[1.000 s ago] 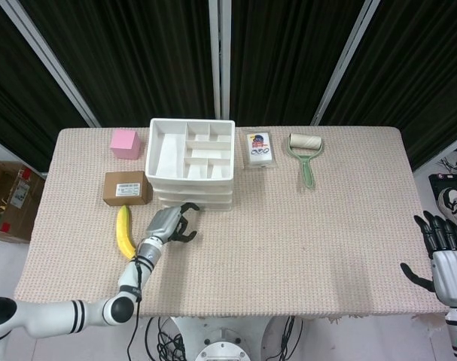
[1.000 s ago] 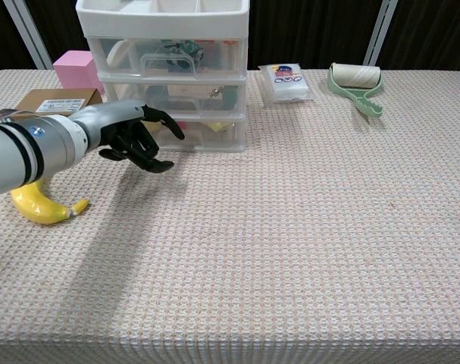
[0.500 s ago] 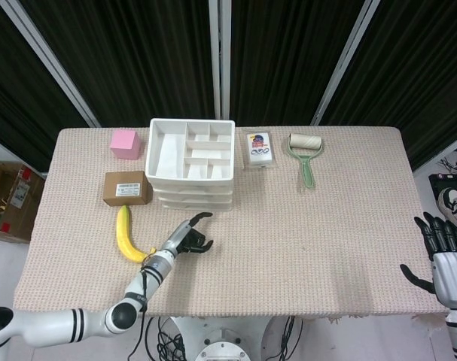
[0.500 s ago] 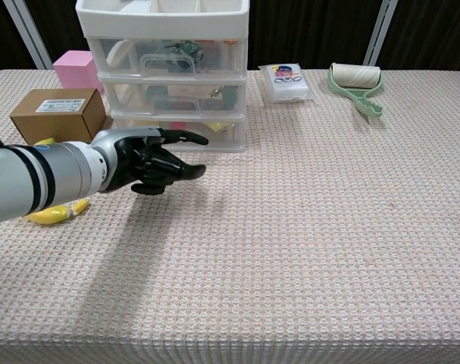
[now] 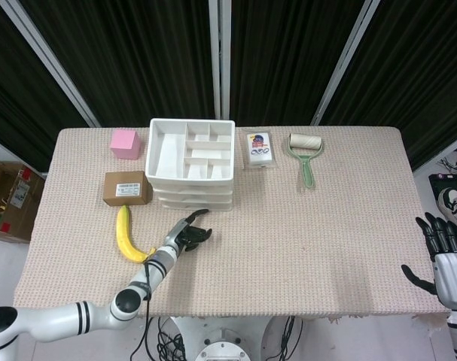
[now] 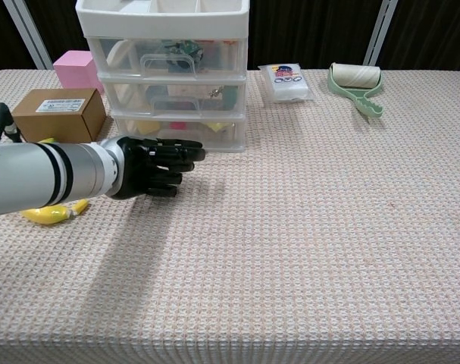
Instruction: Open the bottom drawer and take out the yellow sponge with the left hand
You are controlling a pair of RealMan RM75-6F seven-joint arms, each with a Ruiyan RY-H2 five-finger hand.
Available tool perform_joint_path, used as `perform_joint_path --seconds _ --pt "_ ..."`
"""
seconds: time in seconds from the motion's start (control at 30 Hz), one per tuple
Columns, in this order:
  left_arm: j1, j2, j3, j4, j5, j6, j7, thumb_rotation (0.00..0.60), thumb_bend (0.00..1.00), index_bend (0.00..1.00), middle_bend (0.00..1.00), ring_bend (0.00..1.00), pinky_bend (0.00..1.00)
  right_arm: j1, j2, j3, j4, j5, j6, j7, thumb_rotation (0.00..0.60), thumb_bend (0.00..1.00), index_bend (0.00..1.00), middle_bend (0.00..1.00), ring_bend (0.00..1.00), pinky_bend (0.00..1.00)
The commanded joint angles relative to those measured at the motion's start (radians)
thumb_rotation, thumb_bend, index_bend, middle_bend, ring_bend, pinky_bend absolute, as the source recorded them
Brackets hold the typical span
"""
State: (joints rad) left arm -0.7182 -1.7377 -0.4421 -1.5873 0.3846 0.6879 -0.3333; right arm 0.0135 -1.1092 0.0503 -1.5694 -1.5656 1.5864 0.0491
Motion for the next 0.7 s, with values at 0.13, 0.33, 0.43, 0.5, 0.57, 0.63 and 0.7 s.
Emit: perform_joint_path --seconds 0.13,0.33,0.43,0.5,0.57,0.63,0.7 --pt "-0.005 -0.023 -0.027 0.022 -0.032 0.020 -0.035 0.600 0.43 0.11 0.88 0.99 1.00 -0.003 -0.001 -0.001 0.000 0.002 0.001 -0.001 0.600 0.12 0.00 0.00 0.00 0.00" --pt "-0.003 -0.035 -0.048 0.024 -0.052 0.037 -0.058 0.600 0.44 0.11 0.89 0.99 1.00 -0.006 0.000 0.000 0.000 0.003 0.003 -0.001 0.600 0.12 0.00 0.00 0.00 0.00" --pt "-0.005 -0.039 -0.052 0.030 -0.058 0.028 -0.062 0.600 0.45 0.11 0.88 0.99 1.00 -0.006 -0.001 0.000 0.002 0.003 0.003 0.000 0.600 0.12 0.00 0.00 0.00 0.00" --pt "-0.008 -0.042 -0.057 0.038 -0.072 0.014 -0.070 0.600 0.45 0.13 0.88 0.99 1.00 -0.006 -0.002 0.000 0.003 0.004 0.002 0.001 0.600 0.12 0.00 0.00 0.00 0.00" --pt "-0.012 -0.044 -0.063 0.048 -0.089 0.000 -0.077 0.600 0.45 0.17 0.88 0.99 1.00 -0.007 -0.003 0.000 0.004 0.005 0.001 0.002 0.600 0.12 0.00 0.00 0.00 0.00" --pt "-0.015 -0.048 -0.072 0.058 -0.103 -0.007 -0.087 0.600 0.46 0.20 0.88 0.99 1.00 -0.008 -0.004 0.000 0.006 0.007 0.000 0.005 0.600 0.12 0.00 0.00 0.00 0.00" --pt "-0.017 -0.054 -0.082 0.066 -0.113 -0.007 -0.097 0.600 0.47 0.25 0.88 0.99 1.00 -0.007 -0.005 -0.001 0.008 0.008 -0.002 0.006 0.600 0.12 0.00 0.00 0.00 0.00"
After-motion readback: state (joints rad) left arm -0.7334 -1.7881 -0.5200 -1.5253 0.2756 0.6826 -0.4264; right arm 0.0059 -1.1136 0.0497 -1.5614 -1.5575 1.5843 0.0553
